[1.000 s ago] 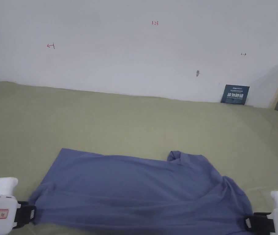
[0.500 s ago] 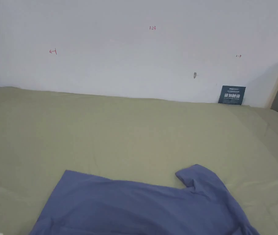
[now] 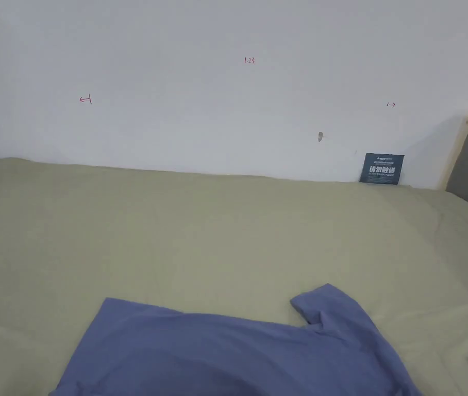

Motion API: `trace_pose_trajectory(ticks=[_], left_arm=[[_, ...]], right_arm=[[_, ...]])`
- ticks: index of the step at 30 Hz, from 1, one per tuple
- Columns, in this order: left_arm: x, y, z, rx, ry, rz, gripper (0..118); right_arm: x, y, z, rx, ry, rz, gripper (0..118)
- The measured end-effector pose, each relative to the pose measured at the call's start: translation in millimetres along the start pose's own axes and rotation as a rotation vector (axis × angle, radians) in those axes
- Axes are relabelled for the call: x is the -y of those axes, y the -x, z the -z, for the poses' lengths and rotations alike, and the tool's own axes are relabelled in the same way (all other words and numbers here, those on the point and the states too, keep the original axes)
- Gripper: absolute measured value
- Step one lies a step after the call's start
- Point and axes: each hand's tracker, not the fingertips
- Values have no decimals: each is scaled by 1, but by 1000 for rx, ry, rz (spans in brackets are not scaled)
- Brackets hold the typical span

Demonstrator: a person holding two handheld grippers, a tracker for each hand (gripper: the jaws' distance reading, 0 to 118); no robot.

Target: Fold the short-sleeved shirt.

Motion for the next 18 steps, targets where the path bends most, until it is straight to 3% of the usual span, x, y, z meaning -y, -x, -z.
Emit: trace_pose_trajectory(ticks=[1, 2, 3, 9, 14, 15, 16, 18], left_arm=[[-7, -6, -1, -13, -8, 25, 39], [-16, -33, -7, -22, -4, 37, 7], [-20, -39, -4, -29, 0, 50, 0], [-39, -37, 50, -7, 46, 78, 0], [-92, -50, 105, 20, 96, 80, 0], [-108, -49, 124, 18, 120, 88, 1], [-123, -48, 143, 20, 155, 112, 19], [-151, -63, 168, 12, 164, 114, 87]], right_arm=[[-10, 16, -6, -12, 2, -10, 24], [-17, 21, -6, -28, -3, -18, 0], [-21, 25, -4, -40, -9, -26, 0], [-33, 34, 21, -38, -5, -38, 0], [-44, 39, 43, -44, 19, -46, 0], [-48, 40, 47, -44, 24, -52, 0], [-51, 40, 51, -40, 28, -57, 0], [-59, 46, 56, -45, 35, -69, 0]])
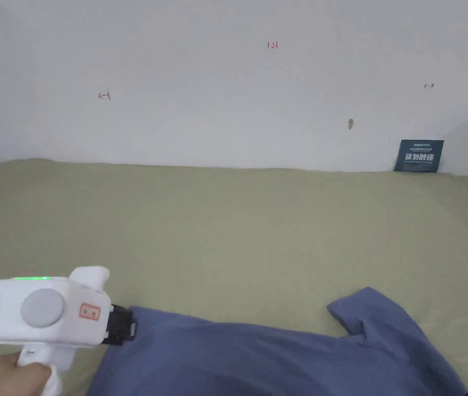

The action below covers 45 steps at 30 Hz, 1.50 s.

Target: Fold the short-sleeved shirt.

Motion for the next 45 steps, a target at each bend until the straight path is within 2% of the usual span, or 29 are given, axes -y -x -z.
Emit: trace_pose_trajectory(ticks=[1, 3, 5, 6, 9, 10, 11, 12, 13, 14, 15, 16, 17, 19, 21, 22, 24, 25, 27, 28, 29, 30, 32, 33, 36, 38, 45], left_arm=[[-15, 3, 18, 9, 36, -12, 112], [-33, 9, 52, -10, 89, -25, 111], [-49, 19, 87, -44, 105, -55, 110], [-50, 21, 103, -44, 132, -64, 110], [-46, 16, 136, -62, 246, -64, 84], [-40, 15, 140, -82, 267, -43, 82], [-33, 13, 142, -161, 252, 0, 80], [-31, 2, 135, -189, 204, 24, 73], [-27, -3, 127, -172, 172, 6, 48], [-24, -6, 120, -194, 152, 8, 15], [-21, -9, 114, -210, 133, 45, 3], [-29, -3, 126, -187, 118, 81, 3], [-30, -3, 122, -96, 122, 69, 3], [-32, -4, 115, -124, 132, 44, 3], [-41, 2, 121, -81, 134, 26, 3], [-42, 4, 120, -70, 139, 10, 3], [-49, 14, 124, -69, 148, -29, 3], [-50, 18, 123, -53, 149, -48, 3], [-52, 24, 120, -20, 154, -83, 3], [-45, 18, 116, -12, 153, -87, 3], [-45, 19, 114, -7, 150, -92, 3], [-45, 19, 113, -2, 147, -99, 3], [-41, 26, 111, 14, 133, -124, 3], [-42, 25, 106, 12, 115, -126, 3], [-37, 12, 73, 38, 67, -106, 3], [-36, 7, 51, 51, 38, -62, 3], [-16, 10, -32, 79, -43, 21, 3]], right_arm=[[-5, -3, 4, -2, 2, 2, 0], [-13, -8, 10, -7, 7, 11, 0], [-22, -19, 21, -6, 14, 58, 0], [-28, -28, 30, 2, 19, 77, 0], [-50, -49, 57, 43, 43, 100, 1], [-58, -53, 66, 69, 57, 94, 11], [-65, -67, 81, 107, 74, 82, 30], [-74, -71, 92, 129, 93, 55, 55], [-84, -75, 103, 159, 123, 17, 85], [-92, -78, 113, 168, 148, -8, 95], [-99, -72, 125, 153, 175, -31, 94], [-105, -75, 135, 144, 184, -21, 93], [-112, -78, 146, 120, 214, -16, 93], [-124, -79, 169, 118, 237, 16, 93], [-130, -82, 189, 95, 246, 40, 93], [-131, -84, 198, 98, 252, 51, 93], [-129, -81, 214, 195, 283, 72, 89], [-128, -81, 216, 190, 316, 61, 63], [-125, -74, 211, 158, 325, 50, 0], [-124, -71, 207, 186, 312, 29, 0], [-123, -71, 202, 162, 295, 39, 0], [-122, -71, 195, 141, 271, 82, 0], [-124, -73, 189, 98, 236, 112, 0], [-125, -70, 180, 110, 214, 103, 0], [-127, -65, 147, 34, 137, 110, 0], [-124, -60, 122, 4, 89, 85, 0], [-107, -44, 35, -29, -8, 43, 0]])
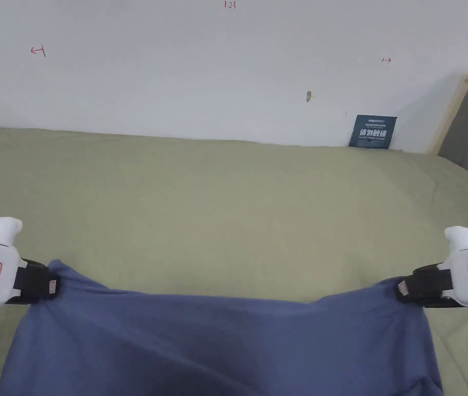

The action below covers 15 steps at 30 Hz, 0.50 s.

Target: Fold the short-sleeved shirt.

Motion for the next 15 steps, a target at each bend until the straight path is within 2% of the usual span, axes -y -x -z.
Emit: trace_pose_trajectory(ticks=[4, 9, 12, 15], left_arm=[[29, 7, -39, 16, -37, 20, 3], [87, 8, -68, 31, -39, 3, 3], [124, 16, -67, 33, 1, -7, 3], [162, 17, -62, 42, 63, -53, 3]], right_arm=[[28, 0, -41, -23, -38, -31, 0], [88, -3, -79, -14, -37, -25, 0], [133, -8, -80, -17, 15, 11, 0], [180, -17, -71, -19, 96, 81, 0]])
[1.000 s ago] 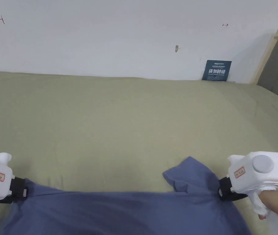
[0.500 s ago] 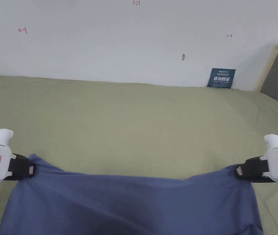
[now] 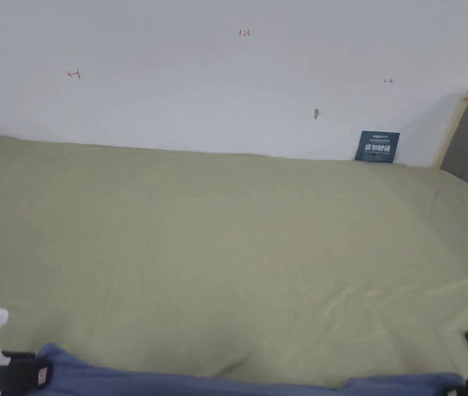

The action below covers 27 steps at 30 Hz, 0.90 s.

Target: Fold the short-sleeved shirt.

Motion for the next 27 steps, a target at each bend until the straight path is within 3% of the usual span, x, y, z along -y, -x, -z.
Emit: trace_pose_trajectory(ticks=[4, 7, 8, 9, 10, 11, 12, 13, 15, 19, 20, 21, 22, 23, 24, 27], left_arm=[[40, 26, 25, -21, 68, -28, 4], [57, 33, 43, -60, 129, -51, 21], [61, 39, 48, -56, 122, -64, 29], [62, 44, 45, -49, 85, -101, 47], [60, 48, 41, -7, 63, -147, 84], [58, 50, 36, 11, 61, -188, 98], [50, 41, 20, 1, 56, -203, 98], [45, 40, 12, -28, 63, -185, 98], [36, 39, -15, -11, 16, -141, 97], [18, 4, -52, -45, -52, -58, 96], [14, -1, -55, -69, -57, -37, 94], [11, -5, -57, -87, -64, -23, 86], [9, -8, -59, -90, -73, -14, 57], [6, -10, -58, -91, -72, -10, 22], [4, 2, -52, -89, -70, -17, 0], [3, 3, -45, -96, -56, -29, 0]], right_arm=[[39, -10, 17, 59, 66, 32, 0], [56, -29, 40, 91, 81, 58, 0], [58, -32, 45, 84, 75, 60, 2], [59, -31, 48, 95, 77, 40, 10], [58, -29, 49, 102, 83, 38, 29], [54, -27, 43, 101, 86, 42, 50], [52, -24, 39, 98, 88, 40, 72], [47, -19, 33, 114, 82, 23, 84], [37, -11, 16, 143, 66, -16, 81], [13, 21, -23, 82, -40, -60, 80], [8, 27, -28, 47, -44, -72, 76], [4, 33, -31, 8, -41, -83, 62], [2, 38, -32, -8, -43, -97, 22], [-1, 54, -32, -5, -43, -118, 0], [-2, 60, -30, 18, -32, -120, 0], [-4, 74, -27, 53, -29, -173, 0]])
